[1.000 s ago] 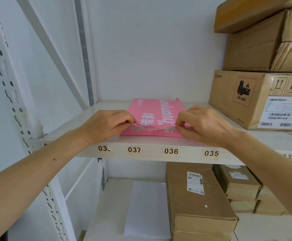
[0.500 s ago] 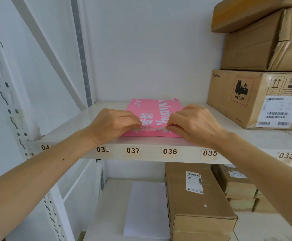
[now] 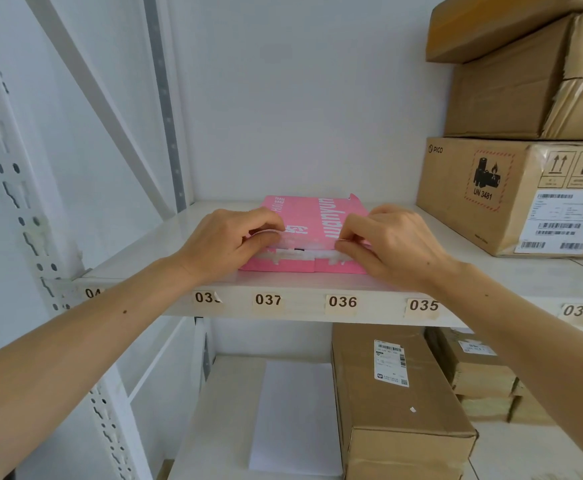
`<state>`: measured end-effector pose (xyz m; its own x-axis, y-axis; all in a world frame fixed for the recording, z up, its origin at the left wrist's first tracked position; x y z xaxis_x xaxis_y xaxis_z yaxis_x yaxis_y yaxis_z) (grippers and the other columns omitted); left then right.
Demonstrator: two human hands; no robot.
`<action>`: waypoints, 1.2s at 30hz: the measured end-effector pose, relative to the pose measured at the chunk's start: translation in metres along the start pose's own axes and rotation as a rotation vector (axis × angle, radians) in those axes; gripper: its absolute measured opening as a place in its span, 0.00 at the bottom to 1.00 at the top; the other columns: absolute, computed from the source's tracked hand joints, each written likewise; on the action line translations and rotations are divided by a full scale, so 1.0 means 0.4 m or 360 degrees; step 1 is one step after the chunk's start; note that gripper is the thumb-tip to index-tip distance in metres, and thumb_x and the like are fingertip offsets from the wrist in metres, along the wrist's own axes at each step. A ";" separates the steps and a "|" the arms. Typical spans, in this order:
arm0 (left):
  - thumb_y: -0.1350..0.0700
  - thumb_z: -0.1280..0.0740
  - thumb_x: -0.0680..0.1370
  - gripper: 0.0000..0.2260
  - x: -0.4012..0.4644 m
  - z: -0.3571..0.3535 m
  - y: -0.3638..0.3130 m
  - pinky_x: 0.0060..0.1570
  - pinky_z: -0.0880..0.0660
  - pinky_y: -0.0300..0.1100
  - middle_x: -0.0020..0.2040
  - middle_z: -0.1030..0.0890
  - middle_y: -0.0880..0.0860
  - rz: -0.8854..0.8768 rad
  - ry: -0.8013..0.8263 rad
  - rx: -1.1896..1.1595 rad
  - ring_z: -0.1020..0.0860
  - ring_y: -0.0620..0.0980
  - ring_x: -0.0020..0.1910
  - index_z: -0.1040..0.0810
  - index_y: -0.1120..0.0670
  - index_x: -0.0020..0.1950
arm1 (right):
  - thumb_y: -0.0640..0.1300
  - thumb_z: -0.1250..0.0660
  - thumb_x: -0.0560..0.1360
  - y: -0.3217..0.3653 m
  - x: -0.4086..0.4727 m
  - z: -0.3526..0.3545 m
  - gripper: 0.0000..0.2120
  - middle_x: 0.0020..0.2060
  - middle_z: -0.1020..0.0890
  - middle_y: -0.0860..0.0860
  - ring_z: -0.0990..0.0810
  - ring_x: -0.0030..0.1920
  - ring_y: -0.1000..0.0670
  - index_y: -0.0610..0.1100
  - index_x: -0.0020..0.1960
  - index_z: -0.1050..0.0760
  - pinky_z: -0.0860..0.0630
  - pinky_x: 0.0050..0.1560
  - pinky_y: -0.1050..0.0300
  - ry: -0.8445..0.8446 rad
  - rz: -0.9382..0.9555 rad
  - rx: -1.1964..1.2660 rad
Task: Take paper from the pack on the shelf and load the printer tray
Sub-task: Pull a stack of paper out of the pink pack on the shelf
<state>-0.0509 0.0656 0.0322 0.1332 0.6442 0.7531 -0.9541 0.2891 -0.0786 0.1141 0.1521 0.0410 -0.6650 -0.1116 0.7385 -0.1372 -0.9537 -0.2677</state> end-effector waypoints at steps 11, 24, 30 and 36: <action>0.60 0.43 0.76 0.16 0.001 -0.039 -0.019 0.40 0.21 0.52 0.57 0.20 0.45 -0.0206 0.0146 0.0125 0.20 0.47 0.53 0.20 0.44 0.55 | 0.32 0.32 0.73 0.020 -0.002 -0.021 0.05 0.43 0.17 0.46 0.20 0.35 0.41 0.41 0.42 0.23 0.24 0.33 0.51 0.0047 0.0150 -0.0010; 0.41 0.35 0.75 0.16 -0.015 -0.058 -0.025 0.46 0.21 0.53 0.55 0.19 0.46 -0.0005 0.0171 -0.0028 0.20 0.47 0.54 0.20 0.47 0.57 | 0.49 0.36 0.75 0.009 -0.026 -0.029 0.12 0.53 0.18 0.47 0.18 0.48 0.48 0.44 0.49 0.17 0.22 0.42 0.52 0.0203 0.0025 0.0086; 0.42 0.31 0.73 0.10 -0.016 -0.051 -0.026 0.44 0.22 0.52 0.49 0.23 0.38 0.0003 0.0138 -0.0091 0.19 0.47 0.51 0.22 0.46 0.47 | 0.46 0.32 0.73 0.023 -0.019 -0.053 0.08 0.55 0.20 0.47 0.19 0.49 0.46 0.46 0.49 0.18 0.23 0.44 0.52 0.0293 -0.0020 0.0202; 0.42 0.31 0.72 0.12 -0.022 -0.057 -0.027 0.43 0.23 0.50 0.52 0.22 0.40 0.0081 0.0207 -0.0182 0.21 0.39 0.46 0.18 0.50 0.37 | 0.53 0.34 0.73 0.024 -0.021 -0.048 0.12 0.56 0.20 0.50 0.20 0.52 0.52 0.47 0.42 0.17 0.25 0.48 0.54 0.0361 -0.0094 0.0344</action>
<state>-0.0357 0.0728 0.0115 0.1258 0.7441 0.6561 -0.9247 0.3276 -0.1941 0.1043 0.1492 0.0202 -0.8106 -0.0126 0.5854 -0.0372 -0.9966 -0.0729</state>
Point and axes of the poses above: each hand's wrist, its own x-axis towards the middle knuckle, its own z-axis out of the back of the hand, y = z × x, the point moved 8 cm from there along x, towards the middle knuckle
